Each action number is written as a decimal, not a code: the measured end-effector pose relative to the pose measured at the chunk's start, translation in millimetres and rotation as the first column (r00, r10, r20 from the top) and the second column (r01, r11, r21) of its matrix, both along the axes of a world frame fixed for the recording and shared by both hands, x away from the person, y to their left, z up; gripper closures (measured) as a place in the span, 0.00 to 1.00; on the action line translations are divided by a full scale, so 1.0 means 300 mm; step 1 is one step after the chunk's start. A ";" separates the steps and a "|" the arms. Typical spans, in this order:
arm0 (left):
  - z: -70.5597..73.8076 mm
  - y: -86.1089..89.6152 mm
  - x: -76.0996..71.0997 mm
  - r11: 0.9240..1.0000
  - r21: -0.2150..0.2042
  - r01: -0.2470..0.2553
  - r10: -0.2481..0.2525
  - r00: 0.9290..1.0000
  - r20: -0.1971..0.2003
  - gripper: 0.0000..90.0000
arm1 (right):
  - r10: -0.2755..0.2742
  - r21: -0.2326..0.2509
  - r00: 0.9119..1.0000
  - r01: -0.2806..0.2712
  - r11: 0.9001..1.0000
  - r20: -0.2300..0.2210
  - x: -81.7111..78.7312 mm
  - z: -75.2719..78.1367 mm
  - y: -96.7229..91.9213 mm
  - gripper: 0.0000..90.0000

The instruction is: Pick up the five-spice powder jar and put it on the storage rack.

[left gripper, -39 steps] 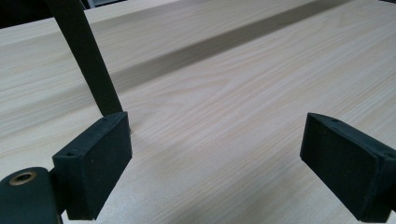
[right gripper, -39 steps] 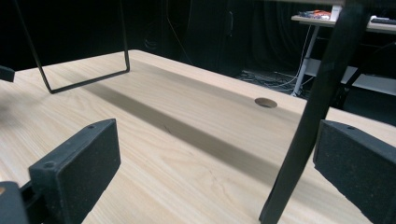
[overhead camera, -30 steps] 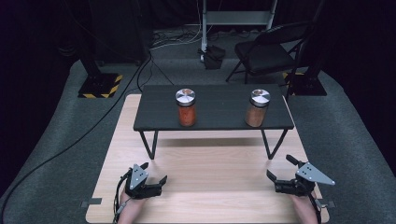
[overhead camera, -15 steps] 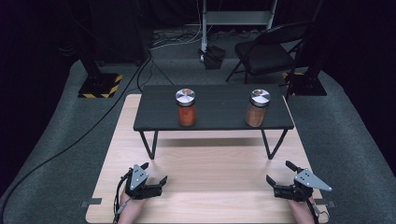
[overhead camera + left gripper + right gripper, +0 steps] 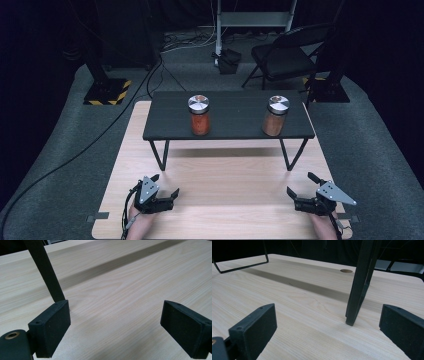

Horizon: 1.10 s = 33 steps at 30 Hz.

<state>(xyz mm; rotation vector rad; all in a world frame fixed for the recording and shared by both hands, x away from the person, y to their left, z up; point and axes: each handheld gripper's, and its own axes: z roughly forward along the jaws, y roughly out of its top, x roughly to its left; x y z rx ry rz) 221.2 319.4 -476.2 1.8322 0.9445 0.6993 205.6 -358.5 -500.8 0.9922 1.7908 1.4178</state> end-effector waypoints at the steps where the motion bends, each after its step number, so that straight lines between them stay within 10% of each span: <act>1: 0.000 0.000 0.000 1.000 0.000 0.000 0.000 1.000 0.000 0.10 | 0.000 0.002 1.000 0.000 1.000 0.000 0.000 0.000 -0.001 0.00; 33: 0.002 0.000 0.003 1.000 0.004 0.005 -0.005 1.000 -0.003 0.10 | 0.008 -0.011 1.000 -0.008 1.000 -0.008 0.004 0.006 0.001 0.02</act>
